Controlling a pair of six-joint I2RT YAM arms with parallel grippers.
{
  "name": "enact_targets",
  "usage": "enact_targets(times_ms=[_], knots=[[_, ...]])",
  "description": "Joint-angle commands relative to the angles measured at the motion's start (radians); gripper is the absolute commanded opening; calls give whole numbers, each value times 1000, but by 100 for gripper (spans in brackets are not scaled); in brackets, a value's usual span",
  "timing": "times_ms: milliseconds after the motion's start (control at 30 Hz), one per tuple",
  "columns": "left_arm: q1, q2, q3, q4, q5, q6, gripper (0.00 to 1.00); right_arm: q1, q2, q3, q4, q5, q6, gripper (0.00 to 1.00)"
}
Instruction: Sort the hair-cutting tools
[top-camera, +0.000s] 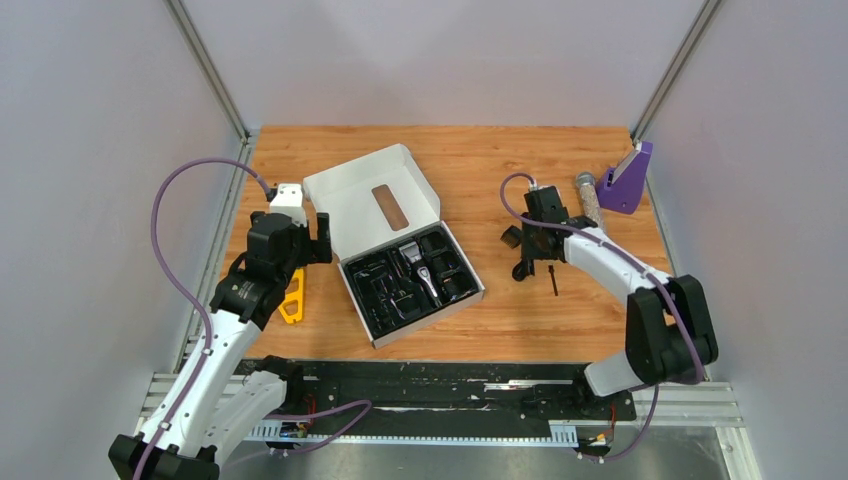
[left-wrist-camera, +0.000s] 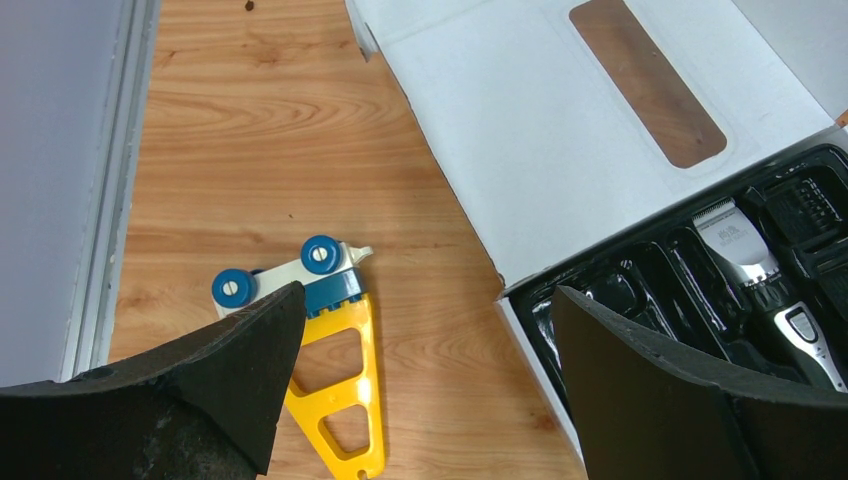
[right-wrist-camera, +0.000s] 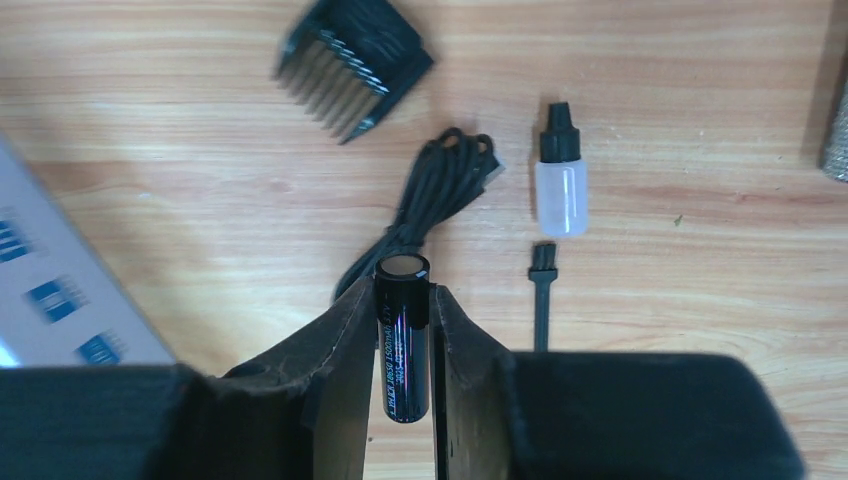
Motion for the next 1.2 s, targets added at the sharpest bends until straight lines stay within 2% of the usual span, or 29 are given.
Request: enact_targets(times_ms=[0, 233, 600, 900, 1167], knots=[[-3, -1, 19, 23, -16, -4, 100, 83, -130, 18, 11, 74, 29, 7], [-3, 4, 21, 20, -26, -5, 100, 319, -170, 69, 144, 26, 58, 5], [-3, -6, 24, 14, -32, -9, 100, 518, 66, 205, 388, -137, 85, 5], [-3, -4, 24, 17, -31, -7, 100, 565, 256, 318, 471, -232, 134, 5], [-3, 3, 21, 21, -25, -3, 100, 569, 371, 374, 487, -180, 146, 9]])
